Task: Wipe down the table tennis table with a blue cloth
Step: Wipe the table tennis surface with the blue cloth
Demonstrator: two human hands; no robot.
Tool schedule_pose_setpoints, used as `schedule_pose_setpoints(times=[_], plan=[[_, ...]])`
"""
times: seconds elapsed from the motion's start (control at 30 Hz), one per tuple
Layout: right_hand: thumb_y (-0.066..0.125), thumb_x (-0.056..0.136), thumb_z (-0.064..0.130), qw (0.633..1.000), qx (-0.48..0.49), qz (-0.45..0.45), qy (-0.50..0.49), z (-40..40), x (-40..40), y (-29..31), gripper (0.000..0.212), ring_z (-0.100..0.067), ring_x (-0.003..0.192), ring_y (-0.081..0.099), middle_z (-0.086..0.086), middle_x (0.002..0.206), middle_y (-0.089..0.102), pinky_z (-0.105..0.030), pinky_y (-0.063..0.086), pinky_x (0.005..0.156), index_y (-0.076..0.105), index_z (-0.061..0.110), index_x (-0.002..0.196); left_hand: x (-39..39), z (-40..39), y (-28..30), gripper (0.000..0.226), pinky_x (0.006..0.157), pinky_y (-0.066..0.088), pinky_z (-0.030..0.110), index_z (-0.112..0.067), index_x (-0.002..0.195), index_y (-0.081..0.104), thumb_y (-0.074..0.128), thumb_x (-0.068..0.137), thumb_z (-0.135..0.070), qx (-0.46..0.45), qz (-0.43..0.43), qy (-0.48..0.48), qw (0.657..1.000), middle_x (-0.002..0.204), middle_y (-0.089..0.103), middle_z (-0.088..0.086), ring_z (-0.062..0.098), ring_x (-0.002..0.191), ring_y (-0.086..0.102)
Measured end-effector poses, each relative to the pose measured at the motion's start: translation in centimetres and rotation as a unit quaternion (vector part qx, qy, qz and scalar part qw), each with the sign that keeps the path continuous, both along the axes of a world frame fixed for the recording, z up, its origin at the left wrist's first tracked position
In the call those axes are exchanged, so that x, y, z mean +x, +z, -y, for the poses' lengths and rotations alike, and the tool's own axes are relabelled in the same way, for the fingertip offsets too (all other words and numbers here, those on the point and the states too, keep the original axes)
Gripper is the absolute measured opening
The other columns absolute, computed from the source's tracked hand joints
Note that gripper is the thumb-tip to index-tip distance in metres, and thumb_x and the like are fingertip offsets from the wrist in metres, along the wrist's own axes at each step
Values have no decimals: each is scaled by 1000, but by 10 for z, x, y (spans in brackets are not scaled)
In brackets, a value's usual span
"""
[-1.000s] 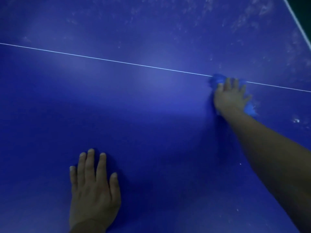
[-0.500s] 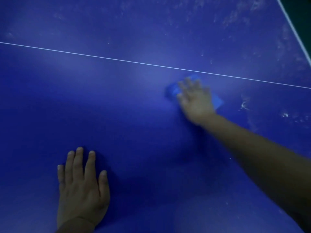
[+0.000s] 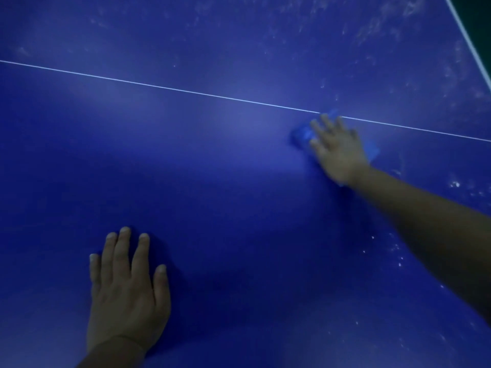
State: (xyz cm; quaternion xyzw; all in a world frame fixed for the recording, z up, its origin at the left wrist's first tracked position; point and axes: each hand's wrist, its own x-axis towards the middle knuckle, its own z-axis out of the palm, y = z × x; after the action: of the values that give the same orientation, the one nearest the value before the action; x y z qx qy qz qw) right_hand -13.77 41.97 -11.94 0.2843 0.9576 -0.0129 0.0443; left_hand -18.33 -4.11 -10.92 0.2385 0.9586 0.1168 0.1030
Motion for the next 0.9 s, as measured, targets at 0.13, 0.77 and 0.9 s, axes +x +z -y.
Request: schedule_pose_setpoints(times=[0.13,0.77,0.9], plan=[[22,104,50,992,-21,-6,-122,-40,24,6,57,-26,153,6,5,166,10,-56,7,120,19,32,157,1,1,2,72,121,-15,33,-5,148,39,22,93,-48,-2,-2,-1,1000,161,21,15,26,152,6],[15,94,61,1000,3,-13,5,41,121,3,70,-30,151,16,0,164,24,-61,14,116,33,28,154,3,1,-1,74,123,-5,46,-7,151,33,17,93,-49,13,-19,-4,1000,163,15,14,24,152,-1],[25,102,57,976,-16,4,219,178,242,-12,56,-35,151,16,-2,163,26,-64,13,115,29,36,154,4,2,-3,74,123,-5,46,-8,153,30,17,93,-49,20,-23,-2,1000,164,13,14,24,152,-2]])
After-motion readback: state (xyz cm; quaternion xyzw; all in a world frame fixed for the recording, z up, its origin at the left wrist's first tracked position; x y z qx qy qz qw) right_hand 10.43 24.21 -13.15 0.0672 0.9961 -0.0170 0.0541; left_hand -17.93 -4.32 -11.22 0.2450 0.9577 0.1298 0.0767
